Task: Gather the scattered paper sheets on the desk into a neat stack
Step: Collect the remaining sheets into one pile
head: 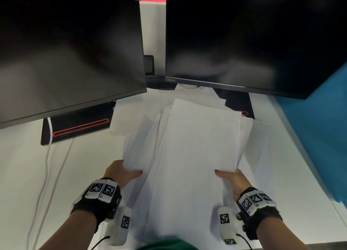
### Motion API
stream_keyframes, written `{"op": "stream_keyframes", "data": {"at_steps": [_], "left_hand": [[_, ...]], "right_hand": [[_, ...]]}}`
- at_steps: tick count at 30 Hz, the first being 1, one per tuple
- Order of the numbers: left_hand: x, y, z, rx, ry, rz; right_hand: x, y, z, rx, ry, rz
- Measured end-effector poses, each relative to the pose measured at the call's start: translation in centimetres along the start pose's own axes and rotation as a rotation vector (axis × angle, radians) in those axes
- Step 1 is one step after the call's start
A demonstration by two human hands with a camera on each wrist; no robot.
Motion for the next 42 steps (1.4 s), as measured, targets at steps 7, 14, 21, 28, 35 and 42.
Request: {"op": "stream_keyframes", "data": {"at_steps": [7,14,21,28,35,42], "left_hand": [[-1.4,-0.8,0.1,0.024,-0.001,-0.057],[-3.1,-2.0,1.7,0.116,-0.090,-0.076],[-6.6,-4.4,4.9,0.279,-0.151,-0.173],[-11.7,-6.1,4.6,0.385,-0.210,-0.298],[-18.5,-9.2,5.6,0.491,-0.414,-0.414],[-24.3,-12.4,8.7,0.548,-0.619,-0.562]], "right_hand": [[0.0,0.0,0.0,0.001,-0.020,0.006],[0.2,0.3,0.0,-0.013,-0.028,0.011],[0.6,0.3,-0.1,-0.072,-0.033,0.044],[1.3,0.2,-0.1,-0.125,-0.031,0.067],[1.8,0.0,0.2,-0.176,-0.046,0.079],[1.6,0.3,0.3,-0.225,-0.031,0.098]]}}
Point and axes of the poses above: each hand's wrist, its own x-axis towards the middle knuckle, its own z-axis out of the back of the hand, y = z × x, the point moved 6 cm from there along x, towards the middle knuckle, and after that the axes turned 5 degrees about -z, right-handed, at the moved point
